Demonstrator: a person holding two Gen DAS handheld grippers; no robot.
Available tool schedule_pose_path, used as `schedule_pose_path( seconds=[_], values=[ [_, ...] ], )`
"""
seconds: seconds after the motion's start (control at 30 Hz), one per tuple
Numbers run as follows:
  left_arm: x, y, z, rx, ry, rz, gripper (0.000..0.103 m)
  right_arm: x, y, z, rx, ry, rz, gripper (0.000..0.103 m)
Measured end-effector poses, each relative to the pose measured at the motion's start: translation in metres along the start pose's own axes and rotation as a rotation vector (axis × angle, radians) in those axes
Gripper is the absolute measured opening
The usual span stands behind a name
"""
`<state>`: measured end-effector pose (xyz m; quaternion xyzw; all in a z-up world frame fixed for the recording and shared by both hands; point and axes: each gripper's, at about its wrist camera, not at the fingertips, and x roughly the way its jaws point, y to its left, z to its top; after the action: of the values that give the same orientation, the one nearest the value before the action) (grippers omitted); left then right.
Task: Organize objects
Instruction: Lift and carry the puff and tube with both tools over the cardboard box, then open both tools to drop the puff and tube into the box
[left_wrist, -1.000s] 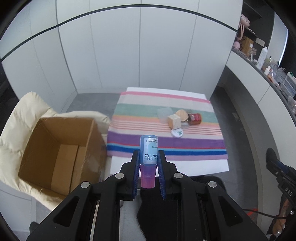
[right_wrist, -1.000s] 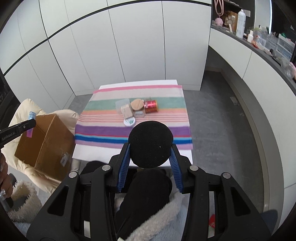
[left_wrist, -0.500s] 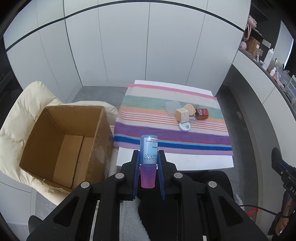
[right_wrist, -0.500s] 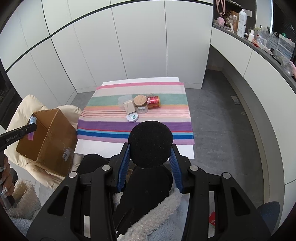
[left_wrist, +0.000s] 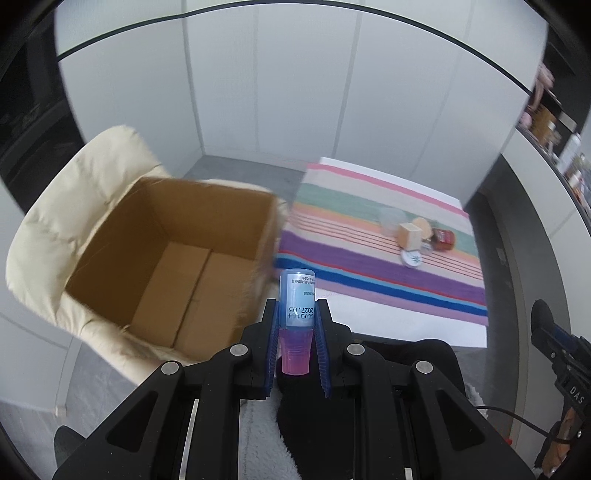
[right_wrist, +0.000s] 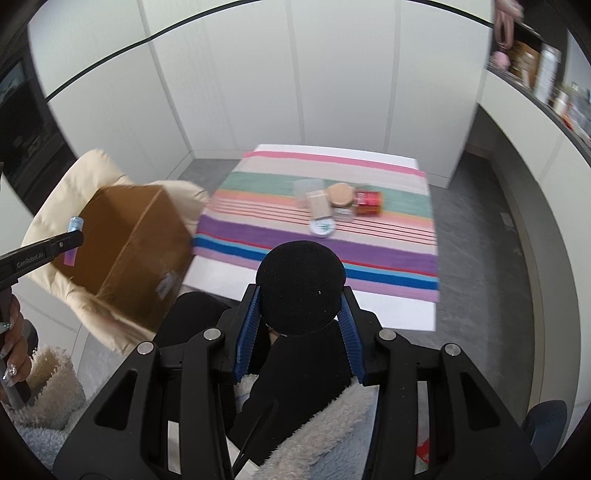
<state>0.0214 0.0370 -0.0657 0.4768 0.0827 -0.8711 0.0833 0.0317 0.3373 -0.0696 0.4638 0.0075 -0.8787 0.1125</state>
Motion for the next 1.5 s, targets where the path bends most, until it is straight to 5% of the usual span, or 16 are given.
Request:
schedule_pose_path(
  seconds=[0.77, 1.07, 1.5],
  values=[
    [0.007, 0.159, -0.034, -0.336, 0.046, 0.158, 0.019, 0.078, 0.247, 0.000, -0.480, 0.150, 0.346, 0.044],
    [0.051, 0.168, 0.011, -0.357, 0.046, 0.107, 0.019, 0.123, 0.301, 0.017, -0.530, 0.191, 0.345, 0.044],
    [0.116, 0.198, 0.042, -0.400, 0.159, 0.187, 0.020, 0.196, 0.366, 0.061, -0.538, 0.230, 0.285, 0.044]
  ],
)
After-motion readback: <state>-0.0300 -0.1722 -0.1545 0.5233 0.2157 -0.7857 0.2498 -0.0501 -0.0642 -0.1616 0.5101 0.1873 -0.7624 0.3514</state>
